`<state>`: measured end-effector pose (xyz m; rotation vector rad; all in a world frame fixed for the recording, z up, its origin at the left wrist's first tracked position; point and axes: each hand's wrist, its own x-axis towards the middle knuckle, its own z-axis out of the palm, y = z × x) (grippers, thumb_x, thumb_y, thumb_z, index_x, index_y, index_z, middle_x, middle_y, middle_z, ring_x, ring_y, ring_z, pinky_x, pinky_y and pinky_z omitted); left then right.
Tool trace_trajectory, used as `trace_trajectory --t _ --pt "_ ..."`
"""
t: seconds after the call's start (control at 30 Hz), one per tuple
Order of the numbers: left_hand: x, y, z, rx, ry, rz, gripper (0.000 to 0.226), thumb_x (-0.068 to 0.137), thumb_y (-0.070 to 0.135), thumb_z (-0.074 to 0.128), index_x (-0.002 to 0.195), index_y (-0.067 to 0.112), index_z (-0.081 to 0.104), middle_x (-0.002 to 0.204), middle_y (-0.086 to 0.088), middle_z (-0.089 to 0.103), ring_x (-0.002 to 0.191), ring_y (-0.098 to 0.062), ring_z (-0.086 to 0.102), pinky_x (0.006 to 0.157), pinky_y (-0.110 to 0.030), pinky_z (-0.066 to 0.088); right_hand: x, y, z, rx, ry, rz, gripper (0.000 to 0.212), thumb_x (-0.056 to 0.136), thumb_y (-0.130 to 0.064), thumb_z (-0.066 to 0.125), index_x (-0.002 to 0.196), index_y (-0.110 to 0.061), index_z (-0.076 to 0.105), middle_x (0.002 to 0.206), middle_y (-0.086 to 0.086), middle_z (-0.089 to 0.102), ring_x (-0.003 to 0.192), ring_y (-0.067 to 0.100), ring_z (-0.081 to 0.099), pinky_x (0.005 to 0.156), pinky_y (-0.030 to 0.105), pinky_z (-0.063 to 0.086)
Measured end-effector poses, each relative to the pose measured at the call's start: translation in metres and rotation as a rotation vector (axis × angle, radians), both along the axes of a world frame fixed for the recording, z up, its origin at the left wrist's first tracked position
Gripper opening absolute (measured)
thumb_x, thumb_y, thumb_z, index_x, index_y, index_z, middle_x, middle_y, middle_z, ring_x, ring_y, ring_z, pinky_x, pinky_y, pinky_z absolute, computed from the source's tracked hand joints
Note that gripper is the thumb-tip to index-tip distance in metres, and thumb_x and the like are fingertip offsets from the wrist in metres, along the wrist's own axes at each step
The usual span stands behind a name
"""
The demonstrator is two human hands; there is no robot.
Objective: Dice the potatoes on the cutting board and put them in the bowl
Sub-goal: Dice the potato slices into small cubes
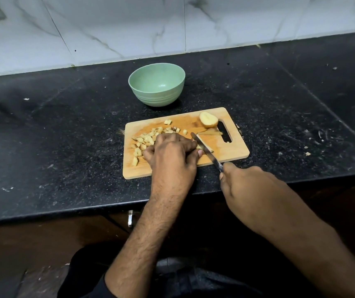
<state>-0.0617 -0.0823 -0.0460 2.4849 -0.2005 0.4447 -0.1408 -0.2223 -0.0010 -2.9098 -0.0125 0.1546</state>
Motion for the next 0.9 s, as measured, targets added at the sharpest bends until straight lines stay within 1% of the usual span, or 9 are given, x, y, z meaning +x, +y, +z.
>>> trace_trajectory --t 0.07,0.17,0.3,0.4,0.47,0.57,0.67,0.8,0.9 --pt "0.002 0.0 0.002 0.0 0.017 -0.008 0.023 0.087 0.039 0.074 0.108 0.03 0.076 0.101 0.021 0.056 0.114 -0.008 0.039 0.089 -0.033 0.017 0.005 -0.002 -0.002 0.033 0.019 -0.002 0.026 0.106 -0.04 0.027 0.114 -0.028 0.05 0.076 -0.004 0.055 0.072 0.019 0.058 0.07 0.037 0.052" --pt "0.004 0.001 0.003 -0.004 0.023 -0.019 0.024 0.085 0.039 0.075 0.108 0.031 0.076 0.106 0.018 0.064 0.117 -0.009 0.042 0.092 -0.036 0.02 0.01 -0.006 -0.002 0.073 0.048 0.005 0.024 0.106 -0.038 0.029 0.109 -0.028 0.051 0.072 -0.005 0.054 0.069 0.017 0.056 0.07 0.037 0.053" --pt "0.006 0.002 0.002 -0.025 0.011 -0.017 0.023 0.084 0.038 0.077 0.105 0.03 0.077 0.105 0.016 0.067 0.117 -0.011 0.043 0.089 -0.033 0.017 0.024 -0.001 -0.007 0.046 0.03 0.028 0.024 0.106 -0.037 0.029 0.108 -0.024 0.05 0.075 -0.003 0.052 0.073 0.021 0.056 0.068 0.037 0.049" --pt "0.004 0.002 0.002 -0.026 0.002 -0.003 0.023 0.083 0.039 0.077 0.104 0.031 0.077 0.105 0.016 0.067 0.118 -0.011 0.044 0.089 -0.033 0.016 0.033 -0.003 -0.009 0.042 0.077 0.044 0.021 0.107 -0.037 0.029 0.101 -0.025 0.046 0.074 -0.001 0.055 0.067 0.014 0.054 0.061 0.034 0.044" --pt "0.002 0.002 0.001 -0.018 -0.015 0.01 0.021 0.083 0.041 0.077 0.102 0.031 0.078 0.105 0.017 0.066 0.116 -0.01 0.043 0.088 -0.033 0.015 0.03 -0.009 -0.008 0.057 0.087 0.062 0.022 0.107 -0.038 0.028 0.096 -0.027 0.044 0.073 -0.003 0.055 0.063 0.011 0.051 0.059 0.033 0.04" --pt "0.001 0.001 0.0 -0.004 -0.025 0.021 0.022 0.084 0.042 0.076 0.103 0.031 0.078 0.103 0.021 0.062 0.112 -0.005 0.037 0.085 -0.031 0.012 0.011 -0.016 -0.005 0.077 0.113 0.067 0.021 0.107 -0.04 0.026 0.094 -0.03 0.041 0.071 -0.004 0.055 0.06 0.011 0.052 0.06 0.036 0.047" --pt "0.002 0.001 -0.002 -0.018 -0.018 0.021 0.022 0.084 0.042 0.076 0.104 0.031 0.077 0.101 0.023 0.058 0.111 -0.002 0.033 0.088 -0.031 0.013 -0.006 -0.019 -0.001 0.082 0.126 0.04 0.023 0.106 -0.043 0.025 0.094 -0.032 0.041 0.069 -0.004 0.056 0.059 0.012 0.056 0.062 0.039 0.053" --pt "0.001 0.002 -0.003 -0.054 -0.019 0.022 0.022 0.083 0.042 0.076 0.101 0.03 0.078 0.102 0.02 0.064 0.113 -0.004 0.037 0.089 -0.032 0.015 -0.02 -0.021 -0.001 0.079 0.113 0.007 0.029 0.106 -0.045 0.024 0.082 -0.032 0.034 0.065 -0.004 0.054 0.054 0.009 0.054 0.056 0.031 0.049" --pt "-0.001 0.001 -0.002 -0.072 -0.021 0.018 0.02 0.083 0.043 0.076 0.099 0.031 0.078 0.1 0.021 0.065 0.111 -0.003 0.037 0.087 -0.03 0.014 -0.024 -0.025 0.003 0.083 0.13 -0.019 0.028 0.104 -0.048 0.024 0.084 -0.034 0.037 0.064 -0.004 0.056 0.051 0.008 0.055 0.055 0.029 0.05"
